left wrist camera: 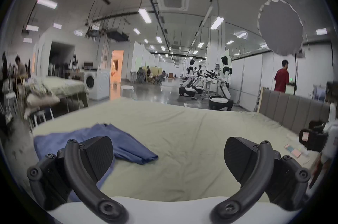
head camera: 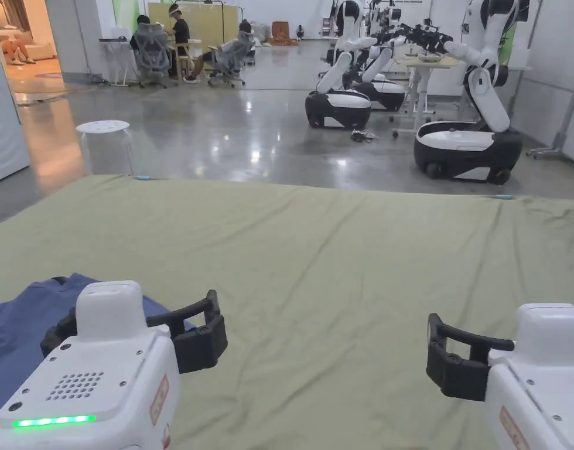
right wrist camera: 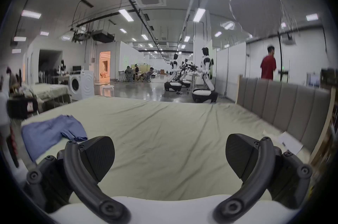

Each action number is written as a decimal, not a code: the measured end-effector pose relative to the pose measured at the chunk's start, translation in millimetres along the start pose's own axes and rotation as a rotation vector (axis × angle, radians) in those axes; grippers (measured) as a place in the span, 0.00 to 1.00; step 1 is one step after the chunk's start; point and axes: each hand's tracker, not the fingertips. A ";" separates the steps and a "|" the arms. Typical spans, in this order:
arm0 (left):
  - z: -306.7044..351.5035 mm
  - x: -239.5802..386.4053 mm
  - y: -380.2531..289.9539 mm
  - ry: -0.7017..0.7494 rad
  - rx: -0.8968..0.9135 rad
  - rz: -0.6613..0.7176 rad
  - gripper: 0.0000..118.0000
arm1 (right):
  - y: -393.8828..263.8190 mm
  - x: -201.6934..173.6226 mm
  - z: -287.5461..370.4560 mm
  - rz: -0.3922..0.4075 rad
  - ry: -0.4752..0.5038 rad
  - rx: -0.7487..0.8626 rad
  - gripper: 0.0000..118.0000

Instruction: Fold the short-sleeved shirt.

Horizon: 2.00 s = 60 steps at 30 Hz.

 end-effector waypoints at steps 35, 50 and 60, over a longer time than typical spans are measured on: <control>25.6 38.3 15.3 -0.002 0.100 -0.105 1.00 | -1.3 0.3 8.4 -0.098 0.001 -0.020 1.00; 28.6 44.0 9.5 0.012 0.067 -0.108 0.00 | -2.3 6.1 16.4 -0.129 -0.028 -0.029 0.02; 29.3 14.1 -0.3 0.031 0.008 -0.070 0.00 | -7.5 -7.9 9.9 -0.060 -0.023 -0.058 0.02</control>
